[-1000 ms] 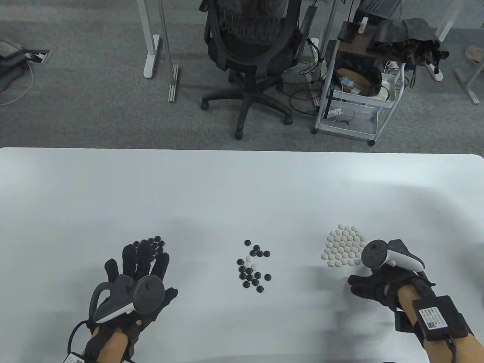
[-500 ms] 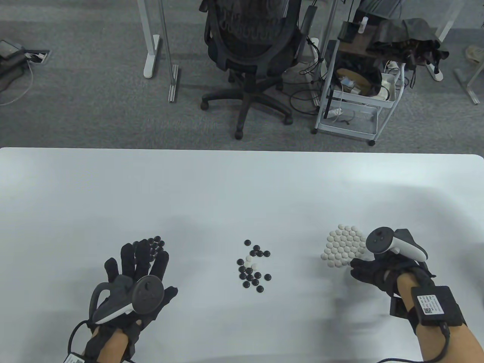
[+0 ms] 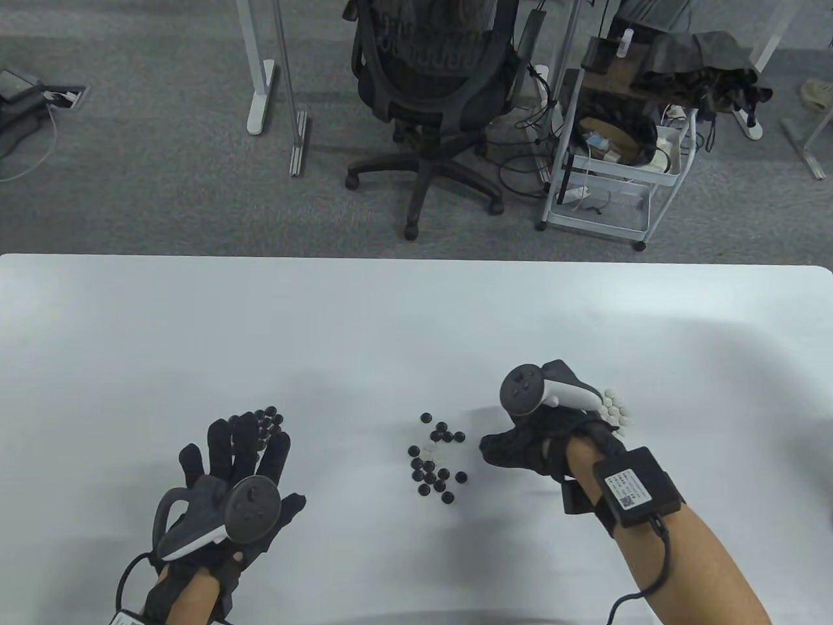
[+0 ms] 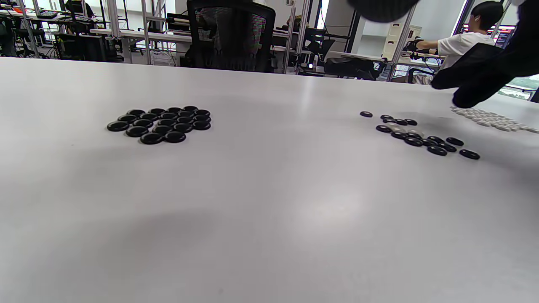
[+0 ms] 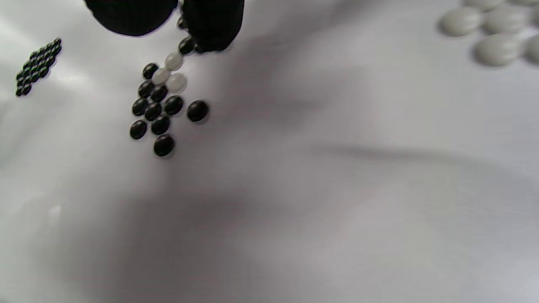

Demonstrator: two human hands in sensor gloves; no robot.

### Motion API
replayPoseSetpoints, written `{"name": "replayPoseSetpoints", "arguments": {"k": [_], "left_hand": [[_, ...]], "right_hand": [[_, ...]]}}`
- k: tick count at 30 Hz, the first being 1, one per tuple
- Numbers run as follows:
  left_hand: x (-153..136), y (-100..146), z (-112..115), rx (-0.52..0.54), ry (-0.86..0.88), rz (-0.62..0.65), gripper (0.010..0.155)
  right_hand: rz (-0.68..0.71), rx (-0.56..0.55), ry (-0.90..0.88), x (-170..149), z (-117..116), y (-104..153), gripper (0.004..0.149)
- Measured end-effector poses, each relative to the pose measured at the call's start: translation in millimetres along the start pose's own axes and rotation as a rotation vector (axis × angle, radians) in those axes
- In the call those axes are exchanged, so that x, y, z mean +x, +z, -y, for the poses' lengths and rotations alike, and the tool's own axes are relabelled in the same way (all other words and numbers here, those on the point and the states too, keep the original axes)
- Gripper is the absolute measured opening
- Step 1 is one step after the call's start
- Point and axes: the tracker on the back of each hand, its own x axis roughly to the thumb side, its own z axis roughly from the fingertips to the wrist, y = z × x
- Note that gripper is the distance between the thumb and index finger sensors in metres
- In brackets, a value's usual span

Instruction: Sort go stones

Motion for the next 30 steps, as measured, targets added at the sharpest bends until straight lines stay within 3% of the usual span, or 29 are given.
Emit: {"name": "replayPoseSetpoints", "arguments": {"k": [7,15,21,30], "left_hand": [[-2,5,-5,0.024,0.018,-0.001,0.077],[-3,6,-6,0.033,0.026,0.002,0.077],[-3,6,-6,0.031,0.025,0.001,0.077],[-2,6,-6,0.026,0.019,0.003,0.077]], "right_hand": [[0.063,0.054,0.082,38,-16,-33,0.06],[-0.004,0.074,0.11,30,-20,-41,0.06],[-0.089,0.054,0.142,3,-17,-25,0.06],[-0.227,0.094,0.192,-68,-48,42,0.059]]}}
